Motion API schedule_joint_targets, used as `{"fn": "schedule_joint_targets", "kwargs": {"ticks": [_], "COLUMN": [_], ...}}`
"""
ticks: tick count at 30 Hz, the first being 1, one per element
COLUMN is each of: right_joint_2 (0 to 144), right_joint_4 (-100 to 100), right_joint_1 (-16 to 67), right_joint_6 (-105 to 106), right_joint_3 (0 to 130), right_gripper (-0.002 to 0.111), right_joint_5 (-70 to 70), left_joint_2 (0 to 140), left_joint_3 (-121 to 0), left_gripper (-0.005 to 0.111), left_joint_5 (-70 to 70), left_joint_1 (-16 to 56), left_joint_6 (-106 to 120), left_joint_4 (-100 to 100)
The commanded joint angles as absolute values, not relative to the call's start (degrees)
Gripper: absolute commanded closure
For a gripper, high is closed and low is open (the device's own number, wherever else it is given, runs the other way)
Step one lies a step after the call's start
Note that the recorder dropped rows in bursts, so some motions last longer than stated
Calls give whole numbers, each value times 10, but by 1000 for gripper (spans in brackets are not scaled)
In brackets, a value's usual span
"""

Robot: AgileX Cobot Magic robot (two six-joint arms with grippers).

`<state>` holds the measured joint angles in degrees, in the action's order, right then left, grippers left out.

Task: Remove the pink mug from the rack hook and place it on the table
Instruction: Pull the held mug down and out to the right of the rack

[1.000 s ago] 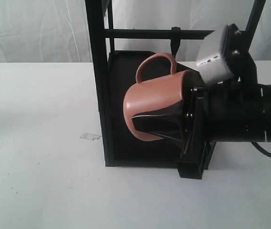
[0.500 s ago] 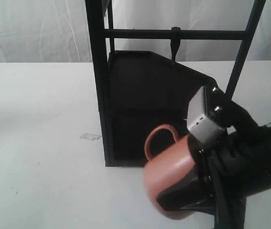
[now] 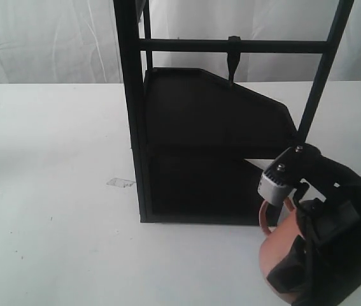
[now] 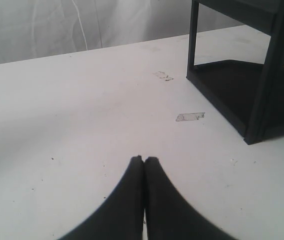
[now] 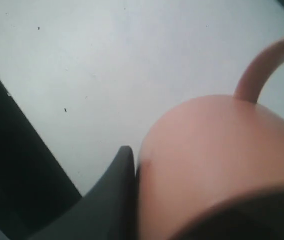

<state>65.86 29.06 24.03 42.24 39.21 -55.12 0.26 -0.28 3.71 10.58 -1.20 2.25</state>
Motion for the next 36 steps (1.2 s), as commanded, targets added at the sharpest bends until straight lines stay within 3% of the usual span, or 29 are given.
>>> {"fn": "schedule_joint_targets", "kwargs": {"ticks": [1, 17, 29, 36], "right_joint_2": [655, 708, 715, 806], "right_joint_4": [230, 88, 39, 44], "right_joint_1": [248, 249, 113, 42], "right_joint_6": [367, 203, 183, 213], "right_joint_3": [392, 364, 387, 460], "right_gripper": [105, 105, 105, 105], "right_joint_5": [-549, -440, -413, -437], "left_joint_2": [0, 0, 0, 0], "left_joint_3": [0, 0, 0, 0], "left_gripper": [107, 107, 107, 107], "left_joint_5": [39, 39, 39, 39], "left_joint_1": [103, 103, 103, 103], "left_joint_6": [-13, -13, -13, -13], "left_joint_4": [29, 29, 29, 29]}}
